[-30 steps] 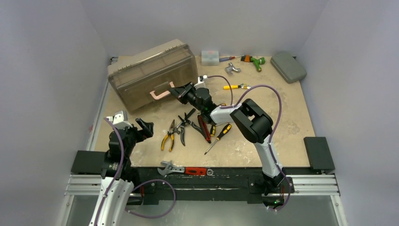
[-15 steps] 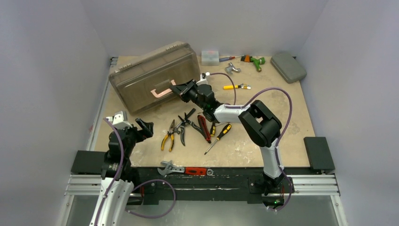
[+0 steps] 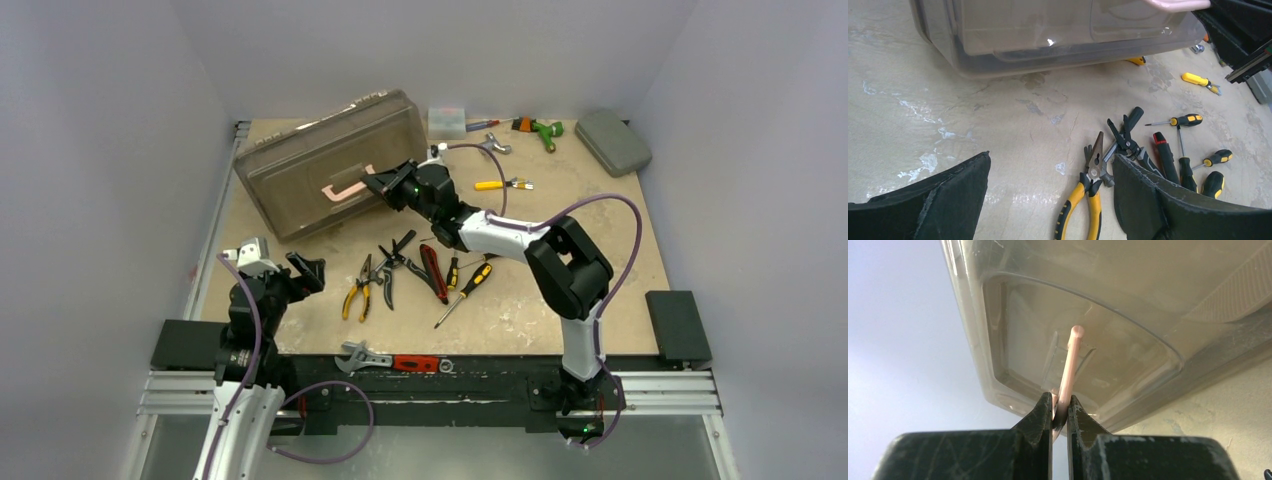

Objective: Pack the tool kit

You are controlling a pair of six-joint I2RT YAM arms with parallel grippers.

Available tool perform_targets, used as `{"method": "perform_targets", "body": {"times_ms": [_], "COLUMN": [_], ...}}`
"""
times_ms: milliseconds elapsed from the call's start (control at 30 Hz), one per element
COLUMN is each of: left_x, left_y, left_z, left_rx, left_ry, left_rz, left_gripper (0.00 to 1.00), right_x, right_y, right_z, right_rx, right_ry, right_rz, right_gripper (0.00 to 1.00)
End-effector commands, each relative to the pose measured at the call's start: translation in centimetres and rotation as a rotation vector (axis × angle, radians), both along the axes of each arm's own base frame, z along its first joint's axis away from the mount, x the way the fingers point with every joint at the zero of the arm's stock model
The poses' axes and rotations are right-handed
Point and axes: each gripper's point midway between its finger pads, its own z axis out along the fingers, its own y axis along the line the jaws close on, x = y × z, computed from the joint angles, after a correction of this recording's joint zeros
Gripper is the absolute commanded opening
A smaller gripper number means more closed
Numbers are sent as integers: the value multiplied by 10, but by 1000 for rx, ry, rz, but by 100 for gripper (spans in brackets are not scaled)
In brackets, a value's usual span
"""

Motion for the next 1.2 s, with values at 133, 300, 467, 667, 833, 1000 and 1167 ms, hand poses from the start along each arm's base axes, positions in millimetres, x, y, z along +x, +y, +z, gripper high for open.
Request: {"method": "perform_targets", "body": {"times_ms": [133,300,467,667,833,1000,1167], "left_x": [1,1,1,1,1,2,-1], "left_y": [2,2,2,2,2,2,1], "left_z": [2,2,2,2,2,1,5], "left_rx": [19,19,20,20,20,21,20], "left_ry": [-21,-25,-25,-25,-25,-14,-25], "left_rz": [1,1,0,0,0,1,-8], "left_gripper": [89,89,89,89,89,89,89], "right_x": [-10,-11,-9,-6,-3,3,3], "right_y": [-14,-15,-14,-14,-22,-49,-98], "right_z": [185,197,217,227,217,192,160], "right_rx": [213,231,224,202,199,156,50], "right_ry": [-347,-358,-374,-388,-372,-335,-305], "right_rz": [-26,-26,-27,-34,-34,-59,-81], "right_gripper": [0,0,29,70,78,79,83]}}
